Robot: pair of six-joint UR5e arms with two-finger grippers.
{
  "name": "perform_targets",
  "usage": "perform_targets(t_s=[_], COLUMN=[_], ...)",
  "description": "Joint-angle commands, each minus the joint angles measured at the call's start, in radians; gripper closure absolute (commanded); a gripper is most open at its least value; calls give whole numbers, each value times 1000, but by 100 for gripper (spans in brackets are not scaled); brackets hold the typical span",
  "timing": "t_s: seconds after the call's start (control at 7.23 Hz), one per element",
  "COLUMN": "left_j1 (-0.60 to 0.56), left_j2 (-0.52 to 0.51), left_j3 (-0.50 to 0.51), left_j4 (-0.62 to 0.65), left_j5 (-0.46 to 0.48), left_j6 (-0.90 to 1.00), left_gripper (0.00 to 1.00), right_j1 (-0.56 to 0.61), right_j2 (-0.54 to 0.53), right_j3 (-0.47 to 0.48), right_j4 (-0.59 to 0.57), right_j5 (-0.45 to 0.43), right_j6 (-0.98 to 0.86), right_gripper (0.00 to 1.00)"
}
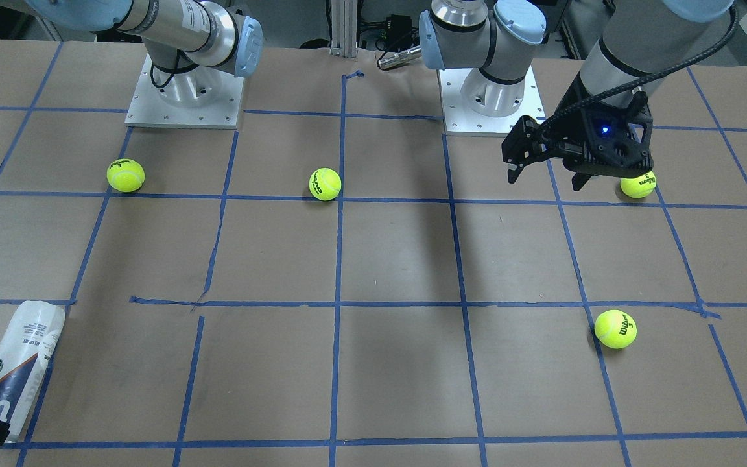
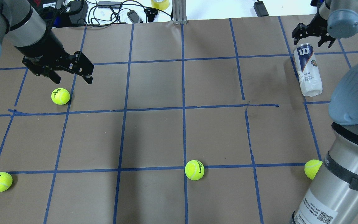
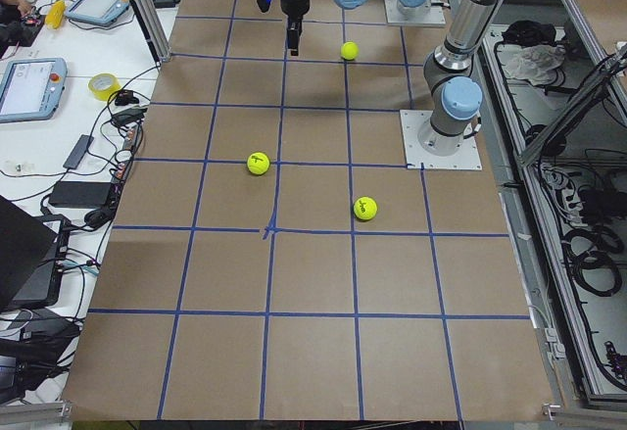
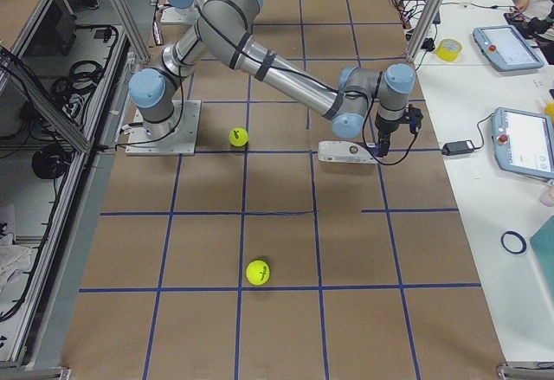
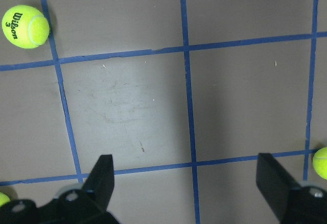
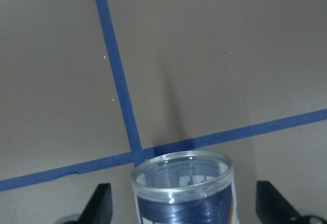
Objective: Lift up tennis ball bucket
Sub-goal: 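Grasp the can with the right gripper and tip it over sideways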
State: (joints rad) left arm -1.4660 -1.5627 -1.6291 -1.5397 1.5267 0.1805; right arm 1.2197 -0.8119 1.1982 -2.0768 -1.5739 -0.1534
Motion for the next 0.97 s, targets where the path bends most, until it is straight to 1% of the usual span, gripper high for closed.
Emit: perform_targets(t_s=[0.0,0.14,0.28,0.41,0.55,0.69,0.83], left_j1=[1,3,7,7,7,7,7], left_j2=[-8,-14,-14,-17,-13,-14,-13], left_j3=[-9,-9,-11,-9,-8,-11,-11], left_j4=[4,6,6,6,7,4,4], left_j5=[6,7,9,7,7,9,9], left_j6=[1,7,13,5,4,7,14], left_gripper=[0,0,0,0,0,0,0], right_j1=[-3,-3,-3,-5,-3,-2,15], right_j2=[33,37,48,49,40,21,-30], right_j3=[10,15,15,15,14,14,18], right_j4=[-11,-9,-9,-12,-6,-2,10], right_j5=[2,2,3,5,3,3,5], right_j6=[-32,-35,-93,-139,-140,-143,-147], right_gripper=[0,0,0,13,35,49,56])
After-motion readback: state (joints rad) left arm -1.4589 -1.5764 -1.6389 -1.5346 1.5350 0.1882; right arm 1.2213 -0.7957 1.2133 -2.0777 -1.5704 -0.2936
